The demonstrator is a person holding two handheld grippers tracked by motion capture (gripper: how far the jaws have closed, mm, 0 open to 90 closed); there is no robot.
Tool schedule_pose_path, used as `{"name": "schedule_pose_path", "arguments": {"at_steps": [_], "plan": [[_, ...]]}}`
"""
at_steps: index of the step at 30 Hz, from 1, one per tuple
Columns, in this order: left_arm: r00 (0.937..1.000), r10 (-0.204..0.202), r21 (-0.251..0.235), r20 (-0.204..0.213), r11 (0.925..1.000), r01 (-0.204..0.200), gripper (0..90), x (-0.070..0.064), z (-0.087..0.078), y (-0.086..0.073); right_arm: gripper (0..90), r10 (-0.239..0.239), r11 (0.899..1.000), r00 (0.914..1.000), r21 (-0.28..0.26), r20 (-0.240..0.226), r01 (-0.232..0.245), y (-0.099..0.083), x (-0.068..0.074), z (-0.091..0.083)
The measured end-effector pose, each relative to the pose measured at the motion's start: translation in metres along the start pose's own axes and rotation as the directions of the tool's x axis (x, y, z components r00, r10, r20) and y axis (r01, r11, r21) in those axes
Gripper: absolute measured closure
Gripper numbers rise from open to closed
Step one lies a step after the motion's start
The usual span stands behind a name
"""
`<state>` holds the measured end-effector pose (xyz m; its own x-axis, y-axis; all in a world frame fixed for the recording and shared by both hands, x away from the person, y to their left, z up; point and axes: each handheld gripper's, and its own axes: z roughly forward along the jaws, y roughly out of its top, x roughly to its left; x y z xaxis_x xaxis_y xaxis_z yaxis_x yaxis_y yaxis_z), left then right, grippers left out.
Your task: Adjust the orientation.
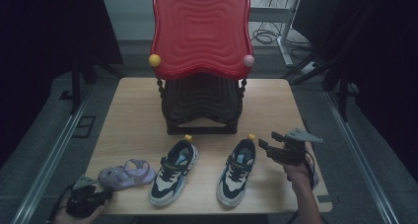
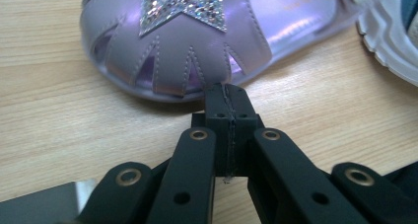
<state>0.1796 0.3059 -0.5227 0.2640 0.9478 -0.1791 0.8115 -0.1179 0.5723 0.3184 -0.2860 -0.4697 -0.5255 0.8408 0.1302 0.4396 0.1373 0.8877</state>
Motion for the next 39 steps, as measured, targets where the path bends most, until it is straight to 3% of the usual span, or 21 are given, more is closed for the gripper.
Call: {"name": "schedule_pose_path", "arguments": {"at_steps": [15, 19, 39], "plan": [[0.9994, -0.034, 0.007, 0.003, 0.9994, 0.034, 89.6, 0.025, 0.002, 0.013, 34.1, 0.001, 1.0, 1.0, 0.004, 0.0, -0.001, -0.001, 0.0, 0.001], [0.999, -0.038, 0.011, 0.023, 0.9992, 0.038, 89.6, 0.033, 0.004, 0.019, 34.1, 0.004, 1.0, 1.0, 0.007, 0.0, -0.004, -0.001, 0.0, 0.001], [0.9983, -0.018, 0.043, 0.055, 0.9989, 0.016, 89.8, 0.049, 0.02, 0.05, 34.1, 0.007, 1.0, 1.0, 0.014, 0.0, -0.007, -0.003, 0.0, 0.003]]}}
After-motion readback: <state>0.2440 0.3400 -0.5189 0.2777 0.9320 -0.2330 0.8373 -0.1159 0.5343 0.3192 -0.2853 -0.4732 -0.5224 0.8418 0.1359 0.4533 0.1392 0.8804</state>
